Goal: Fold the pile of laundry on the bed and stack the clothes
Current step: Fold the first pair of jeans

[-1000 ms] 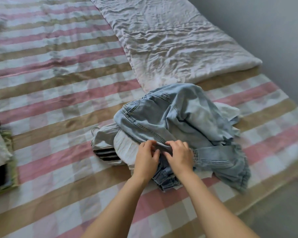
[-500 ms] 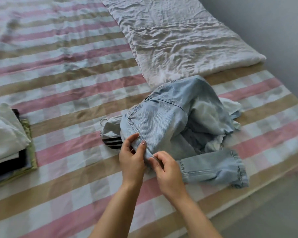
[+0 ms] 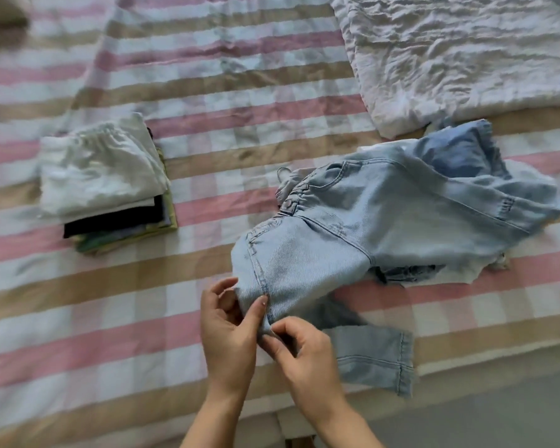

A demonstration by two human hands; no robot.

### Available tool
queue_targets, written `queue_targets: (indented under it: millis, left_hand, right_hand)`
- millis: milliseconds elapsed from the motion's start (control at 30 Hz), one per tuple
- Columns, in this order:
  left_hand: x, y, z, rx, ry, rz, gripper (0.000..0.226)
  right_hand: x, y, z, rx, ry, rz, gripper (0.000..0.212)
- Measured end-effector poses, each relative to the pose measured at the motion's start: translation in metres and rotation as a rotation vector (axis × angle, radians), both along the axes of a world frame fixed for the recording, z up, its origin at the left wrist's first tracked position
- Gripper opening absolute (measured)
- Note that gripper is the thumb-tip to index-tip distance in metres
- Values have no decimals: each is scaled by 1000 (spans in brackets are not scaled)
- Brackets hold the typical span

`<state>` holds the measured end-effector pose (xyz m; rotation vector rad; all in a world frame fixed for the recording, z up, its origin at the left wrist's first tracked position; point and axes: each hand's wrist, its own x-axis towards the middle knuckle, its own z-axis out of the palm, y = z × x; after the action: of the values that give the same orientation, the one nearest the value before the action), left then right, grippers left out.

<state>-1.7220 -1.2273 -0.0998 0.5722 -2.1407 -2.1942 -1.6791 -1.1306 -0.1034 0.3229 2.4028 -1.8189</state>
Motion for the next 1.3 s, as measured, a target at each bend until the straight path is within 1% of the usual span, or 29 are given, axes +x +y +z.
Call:
queue_targets:
  millis: [100,233,300,367,433,467,533,600,700,733,800,967,1067,1167,1233,1300]
  left_hand:
    - [11,-14,-29,-51,-145,-16,37]
    - [17,-19,-68,-143,-282,-106,30]
    - [18,-18,-84,-166,-385,-149,27]
    - [19,-15,-95,-145,-485,-212,24]
    - [15,-12,-100,-165,-518,-285,22]
    - [11,-11,-100,-224,-506,-302,21]
    - [-5,-11,-100,-383,-456,-269,24]
    - [-26,-10,-95,-475,-401,-224,26]
    - [-65,-3,-89,-453,-340,-188,23]
    - [-77,0,-89,-444,-324,-178,23]
    - [-103,7,-97,-459,-314,-156,25]
    - [-139,13,-130,-545,-469,-85,35]
    - [-143,12,-145,-466,-473,-61,32]
    - [-141,12,-149,-418,-458,-45,30]
    - [-141,11,-149,-426,-479,-48,28]
    - [-141,8,-147,-447,-530,-81,27]
  right_hand:
    - [8,-16,-28,133,-143,75,24]
    - [10,-19,-54,392,-306,150,22]
    - [5,-15,-60,498,-407,220,21]
    - [-4,-8,-63,565,-514,310,18]
    - [-18,1,-58,606,-553,373,17]
    - [-29,8,-52,624,-533,378,18]
    - [-57,23,-36,619,-401,339,16]
    - [-92,36,-20,523,-223,274,13]
    - [-153,52,-12,442,-35,213,11]
    - [-173,57,-15,453,1,208,11]
    - [-213,65,-31,536,54,238,13]
    - [-274,89,-83,860,65,358,18]
    - [-285,103,-104,1059,57,405,22]
    - [-289,107,-114,1155,18,431,28]
    - [-291,107,-116,1213,-64,433,36]
    - [-293,108,-116,1297,-218,440,47]
